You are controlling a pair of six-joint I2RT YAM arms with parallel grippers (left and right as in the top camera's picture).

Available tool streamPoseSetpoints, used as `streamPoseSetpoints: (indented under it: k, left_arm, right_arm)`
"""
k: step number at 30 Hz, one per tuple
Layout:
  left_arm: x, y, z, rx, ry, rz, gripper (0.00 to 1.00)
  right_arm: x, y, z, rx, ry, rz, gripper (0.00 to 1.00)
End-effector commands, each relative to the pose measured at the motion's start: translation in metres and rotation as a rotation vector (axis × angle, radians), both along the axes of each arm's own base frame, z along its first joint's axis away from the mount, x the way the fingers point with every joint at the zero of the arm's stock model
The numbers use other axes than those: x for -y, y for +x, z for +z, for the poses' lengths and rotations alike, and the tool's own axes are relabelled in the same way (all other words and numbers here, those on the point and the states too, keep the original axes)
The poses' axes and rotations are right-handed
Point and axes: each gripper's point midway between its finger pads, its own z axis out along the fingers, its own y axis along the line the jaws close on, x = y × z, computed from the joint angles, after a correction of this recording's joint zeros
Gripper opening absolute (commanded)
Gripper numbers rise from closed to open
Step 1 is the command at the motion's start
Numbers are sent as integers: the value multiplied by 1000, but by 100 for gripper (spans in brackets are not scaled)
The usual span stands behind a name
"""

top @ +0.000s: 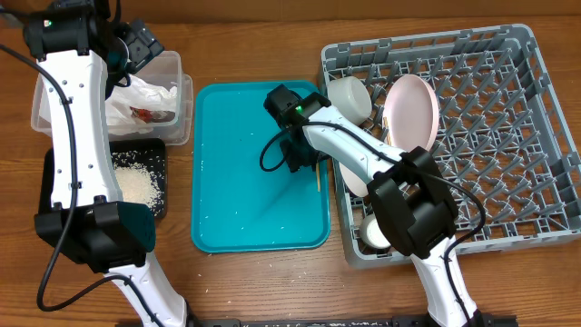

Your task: Sort waste into correct bins and load items into the dishwasher

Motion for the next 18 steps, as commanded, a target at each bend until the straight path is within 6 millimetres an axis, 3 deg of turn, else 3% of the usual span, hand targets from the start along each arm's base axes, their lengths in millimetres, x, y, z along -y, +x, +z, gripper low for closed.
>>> streamPoseSetpoints:
  k: [1,4,6,7,12,16,18]
  left_arm:
    - [1,2,5,14,9,6,100]
    - [1,2,5,14,8,6,100]
    - [1,2,5,14,9,6,100]
    - [2,2,5,14,8,6,100]
    - [1,2,5,14,8,6,100]
    - [1,2,5,14,9,6,100]
    - [1,2,5,14,9,6,100]
  right_arm:
    - [-2,-8,-12,-64,18,6,43]
    - [-4,-17,-13,-101,30,27,32]
    - [-4,-19,-13,-114,31,27,17]
    - [-5,-20,-13,-119,34,26,4]
    - [-8,-16,-3,-109,40,28,4]
    - [-24,-3,50,-50,83,45,4]
    - [-31,2,91,-1,119,63,4]
